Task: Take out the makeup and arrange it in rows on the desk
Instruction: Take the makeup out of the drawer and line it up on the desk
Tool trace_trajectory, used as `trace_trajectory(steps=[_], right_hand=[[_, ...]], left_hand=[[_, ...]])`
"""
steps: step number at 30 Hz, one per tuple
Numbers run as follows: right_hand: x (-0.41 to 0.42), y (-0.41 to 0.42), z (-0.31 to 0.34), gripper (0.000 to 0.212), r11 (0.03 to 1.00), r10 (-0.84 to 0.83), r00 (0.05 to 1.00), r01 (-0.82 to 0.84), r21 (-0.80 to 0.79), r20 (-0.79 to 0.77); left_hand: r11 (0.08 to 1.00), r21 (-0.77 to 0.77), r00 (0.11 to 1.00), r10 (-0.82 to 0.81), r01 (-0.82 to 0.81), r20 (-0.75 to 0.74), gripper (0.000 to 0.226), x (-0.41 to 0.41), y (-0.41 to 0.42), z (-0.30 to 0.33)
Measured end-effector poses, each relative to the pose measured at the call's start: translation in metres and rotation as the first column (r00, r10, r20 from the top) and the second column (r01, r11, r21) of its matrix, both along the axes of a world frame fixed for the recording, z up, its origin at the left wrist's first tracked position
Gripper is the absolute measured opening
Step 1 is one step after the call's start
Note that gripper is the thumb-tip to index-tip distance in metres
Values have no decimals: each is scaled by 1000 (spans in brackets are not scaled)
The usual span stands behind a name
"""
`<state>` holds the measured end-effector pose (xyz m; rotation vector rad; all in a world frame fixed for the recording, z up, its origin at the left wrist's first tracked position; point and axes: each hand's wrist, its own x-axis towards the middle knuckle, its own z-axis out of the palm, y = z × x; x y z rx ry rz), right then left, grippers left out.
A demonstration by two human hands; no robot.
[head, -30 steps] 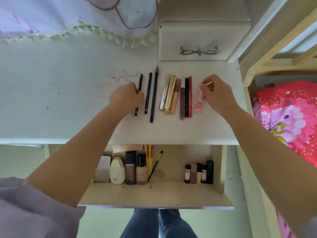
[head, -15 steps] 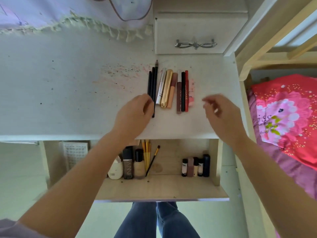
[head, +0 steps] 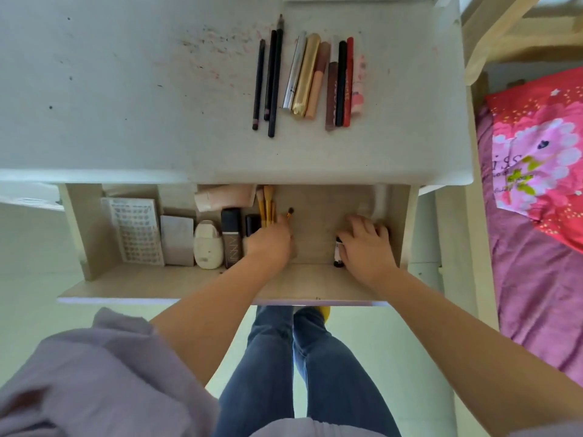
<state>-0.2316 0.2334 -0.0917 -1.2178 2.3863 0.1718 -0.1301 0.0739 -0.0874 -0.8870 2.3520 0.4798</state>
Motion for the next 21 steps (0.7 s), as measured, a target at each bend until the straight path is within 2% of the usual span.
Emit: trace_trajectory(steps=[3,6,10,12,14,16,17,21], right_hand=[[3,6,-6,21,999,8,999,-10,-45,-35],[6,6,-3,17,995,15,999,-19,-99,-41],[10,4,6,20,989,27,999,-20,-144,42],[12,3,17,21,983,21,994,0,-186,110],[9,-2,37,21,956,-38,964,112,-271,263],[0,-10,67,19,898,-84,912,244,-367,402],[-8,-15,84,16,850,-92,892,301,-432,442],[-59,-46,150,12,616,-126,851,470,-632,510]], left_hand=[[994,-61,994,-87,92,68,39,-9,-2,-8],[996,-33,995,-76,78,64,31,-8,-3,-8],[998,48,997,-26,30,-71,19,4,-1,1],[995,88,975,-35,55,-217,21,14,4,16],[987,130,922,-35,92,-386,20,24,6,41],[980,194,851,68,41,-520,4,31,-1,76],[976,220,811,133,-6,-570,3,31,-9,95],[945,265,551,327,-192,-768,7,6,-66,151]])
